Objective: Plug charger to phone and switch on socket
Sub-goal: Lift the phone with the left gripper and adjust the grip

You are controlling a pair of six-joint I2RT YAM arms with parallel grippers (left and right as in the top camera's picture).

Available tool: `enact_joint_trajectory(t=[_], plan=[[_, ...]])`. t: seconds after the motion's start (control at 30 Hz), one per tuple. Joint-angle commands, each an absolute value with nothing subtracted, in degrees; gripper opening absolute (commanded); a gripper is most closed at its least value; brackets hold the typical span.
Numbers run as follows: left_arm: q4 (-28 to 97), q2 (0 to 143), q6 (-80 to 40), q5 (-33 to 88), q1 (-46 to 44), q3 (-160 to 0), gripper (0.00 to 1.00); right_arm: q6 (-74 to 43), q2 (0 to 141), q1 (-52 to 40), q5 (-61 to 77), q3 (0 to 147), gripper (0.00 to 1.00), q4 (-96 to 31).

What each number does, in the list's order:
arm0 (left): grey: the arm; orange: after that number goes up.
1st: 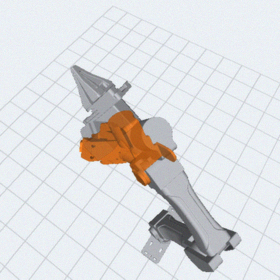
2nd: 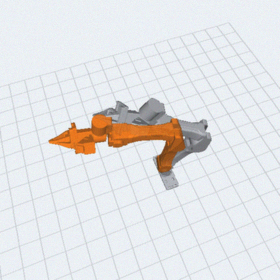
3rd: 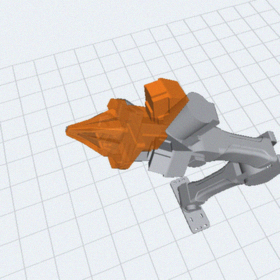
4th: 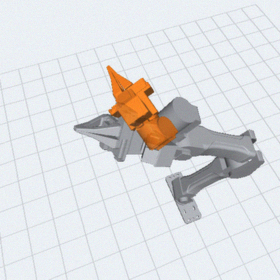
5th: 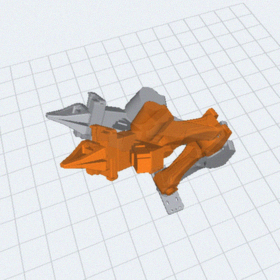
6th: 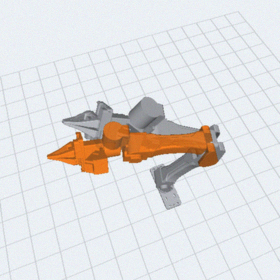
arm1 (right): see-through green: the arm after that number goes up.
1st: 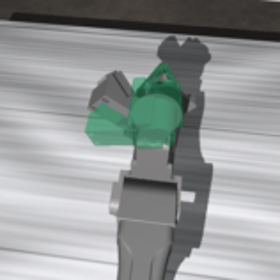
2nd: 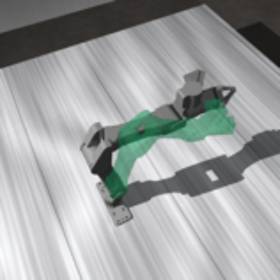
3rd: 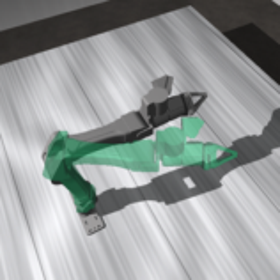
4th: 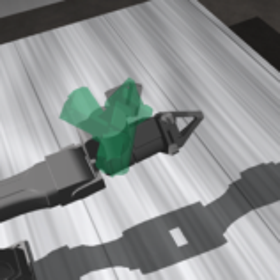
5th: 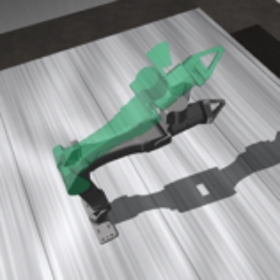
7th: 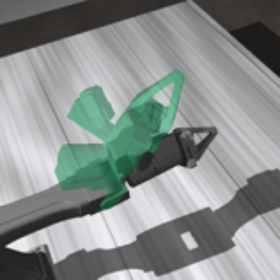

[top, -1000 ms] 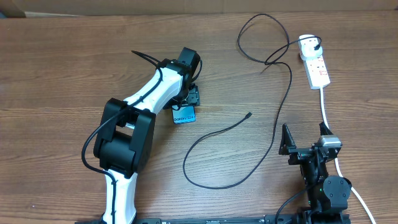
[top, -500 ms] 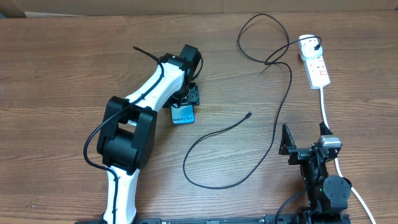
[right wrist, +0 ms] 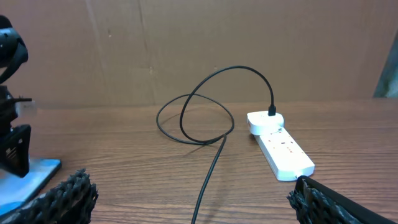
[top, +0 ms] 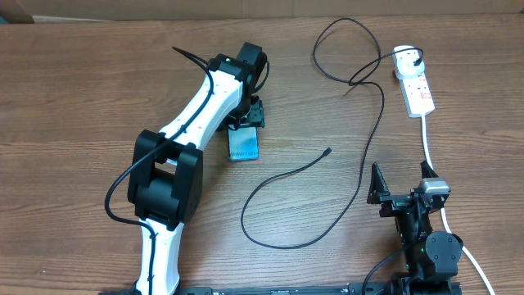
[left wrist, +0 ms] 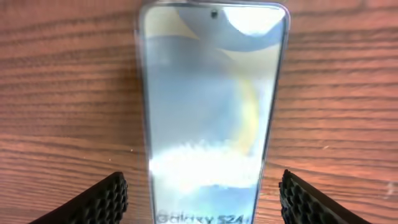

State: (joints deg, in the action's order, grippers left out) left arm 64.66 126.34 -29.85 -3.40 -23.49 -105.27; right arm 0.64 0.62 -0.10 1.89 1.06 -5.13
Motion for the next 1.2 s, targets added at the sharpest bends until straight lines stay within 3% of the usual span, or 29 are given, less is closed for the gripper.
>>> enact_joint_trajectory(t=[0.0, 0.13, 0.2, 0.3, 0.93, 1.17], plan=[[64.5, 126.3, -30.0, -2.9, -23.2, -106.9, 0.74, 0.9, 0.2, -0.4, 1.4, 0.5, 1.0, -4.8], [64.5, 126.3, -30.0, -2.9, -23.2, -106.9, 0.75, 0.9, 0.2, -0.4, 1.4, 0.5, 1.0, -4.8], [64.4, 126.3, -30.0, -3.0, -23.2, -106.9, 0.88, 0.9, 0.2, -0.4, 1.4, 0.5, 1.0, -4.8], [63.4, 126.3, -29.7, -3.2, -23.2, -106.7, 0.9, 0.9, 0.2, -0.4, 1.4, 0.5, 1.0, -4.8], [49.0, 126.3, -29.1, -4.2, -23.1, -94.9, 0.96, 0.9, 0.2, -0.4, 1.4, 0.5, 1.0, -4.8], [49.2, 126.3, -28.3, -7.9, -23.2, -94.9, 0.96, 0.9, 0.2, -0.4, 1.4, 0.5, 1.0, -4.8]])
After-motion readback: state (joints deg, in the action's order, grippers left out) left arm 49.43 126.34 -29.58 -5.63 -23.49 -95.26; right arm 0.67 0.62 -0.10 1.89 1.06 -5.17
